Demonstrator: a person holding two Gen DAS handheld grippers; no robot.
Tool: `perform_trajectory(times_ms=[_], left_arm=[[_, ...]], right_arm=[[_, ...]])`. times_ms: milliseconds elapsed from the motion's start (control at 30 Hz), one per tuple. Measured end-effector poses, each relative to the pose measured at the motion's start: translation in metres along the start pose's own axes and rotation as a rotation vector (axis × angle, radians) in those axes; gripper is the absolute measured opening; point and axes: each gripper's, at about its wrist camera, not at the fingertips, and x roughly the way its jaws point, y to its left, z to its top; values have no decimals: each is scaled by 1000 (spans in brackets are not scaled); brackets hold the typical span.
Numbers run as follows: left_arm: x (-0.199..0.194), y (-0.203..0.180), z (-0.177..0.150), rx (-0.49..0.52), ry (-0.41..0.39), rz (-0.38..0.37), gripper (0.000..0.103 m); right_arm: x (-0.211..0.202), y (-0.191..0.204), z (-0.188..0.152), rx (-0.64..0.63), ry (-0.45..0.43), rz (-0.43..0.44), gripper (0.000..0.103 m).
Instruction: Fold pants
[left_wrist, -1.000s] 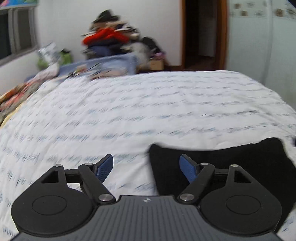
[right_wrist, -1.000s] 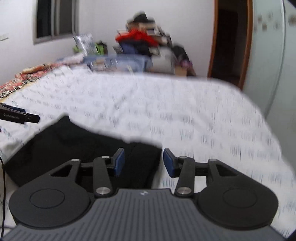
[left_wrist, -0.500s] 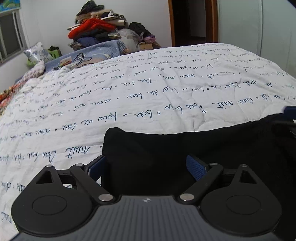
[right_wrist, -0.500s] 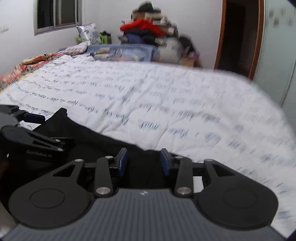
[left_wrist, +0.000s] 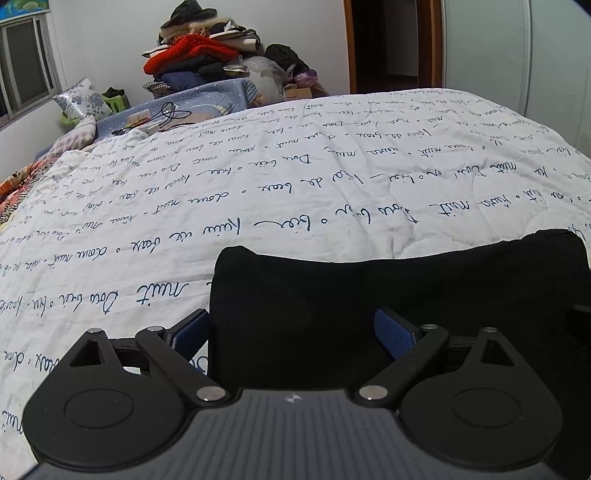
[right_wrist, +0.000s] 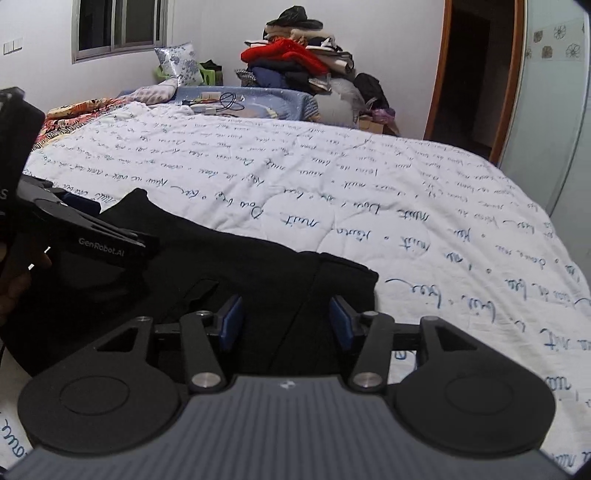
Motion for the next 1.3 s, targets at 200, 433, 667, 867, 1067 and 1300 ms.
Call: perform_trajectory(times_ms=[200, 433, 667, 867, 1067, 1300], left_arm=[[-11, -4, -4, -1, 1, 24, 96], [-33, -6, -16, -44, 5, 1, 96], [-53, -5, -29, -72, 13, 11, 96], [-65, 1, -39, -97, 18, 13, 96], [-76, 3, -49, -115, 19, 20, 96], [-94, -1, -65, -108, 14, 20, 96]], right_arm=[[-22, 4, -5, 35, -39, 4, 60], [-50, 28, -9, 11, -81, 36, 76], [-65, 45, -16, -19, -93, 32, 91], [-78, 51, -23, -36, -99, 27, 96], [-87, 55, -29, -41, -109, 21, 101], [-94, 74, -40, -32, -105, -33, 103]])
